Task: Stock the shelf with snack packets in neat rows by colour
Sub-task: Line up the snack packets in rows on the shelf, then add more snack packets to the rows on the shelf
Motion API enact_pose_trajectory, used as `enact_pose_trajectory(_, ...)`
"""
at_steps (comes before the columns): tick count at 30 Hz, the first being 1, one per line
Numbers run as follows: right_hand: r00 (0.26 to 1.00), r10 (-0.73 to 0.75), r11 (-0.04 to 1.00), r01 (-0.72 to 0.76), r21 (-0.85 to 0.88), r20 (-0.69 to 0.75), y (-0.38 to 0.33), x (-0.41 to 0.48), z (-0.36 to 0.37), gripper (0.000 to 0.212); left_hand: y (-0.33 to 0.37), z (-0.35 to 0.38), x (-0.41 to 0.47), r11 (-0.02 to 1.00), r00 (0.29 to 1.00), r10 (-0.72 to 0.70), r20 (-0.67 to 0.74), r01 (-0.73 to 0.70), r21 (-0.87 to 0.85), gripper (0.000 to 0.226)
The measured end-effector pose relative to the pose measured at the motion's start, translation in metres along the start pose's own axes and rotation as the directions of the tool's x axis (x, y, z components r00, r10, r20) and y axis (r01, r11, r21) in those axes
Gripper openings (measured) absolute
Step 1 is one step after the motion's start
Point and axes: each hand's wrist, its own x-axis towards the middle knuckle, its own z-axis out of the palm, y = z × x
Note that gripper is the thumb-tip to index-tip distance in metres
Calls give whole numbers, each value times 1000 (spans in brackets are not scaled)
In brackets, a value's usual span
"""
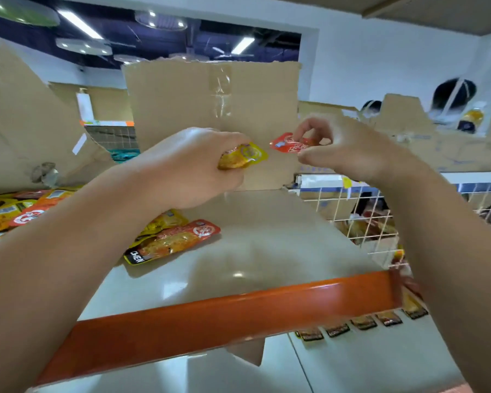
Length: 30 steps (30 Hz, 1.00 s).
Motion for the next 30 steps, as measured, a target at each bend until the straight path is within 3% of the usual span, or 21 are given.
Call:
enact_pose_trajectory(4,988,61,998,-60,11,-141,47,-57,-41,26,53,11,10,995,996,65,-67,-70,-77,48)
enact_pose_trajectory(9,964,183,983,-180,31,-195,122,-142,-91,29,153,48,25,953,995,85,-45,-94,-287,44)
enact_pose_trajectory(18,925,343,937,-349,-11,-161,271,-281,-144,62,325,191,22,946,982,188,-25,-187,-266,57)
enact_pose_trajectory(22,893,426,897,-438,-62,-148,322,-321,-154,48,366,266,13,931,992,122,33,-103,-349,61)
enact_pose_trajectory(30,835,541,828,-550,-110,-103,397,-331,-128,48,381,342,2,939,998,29,63,-5,-344,57)
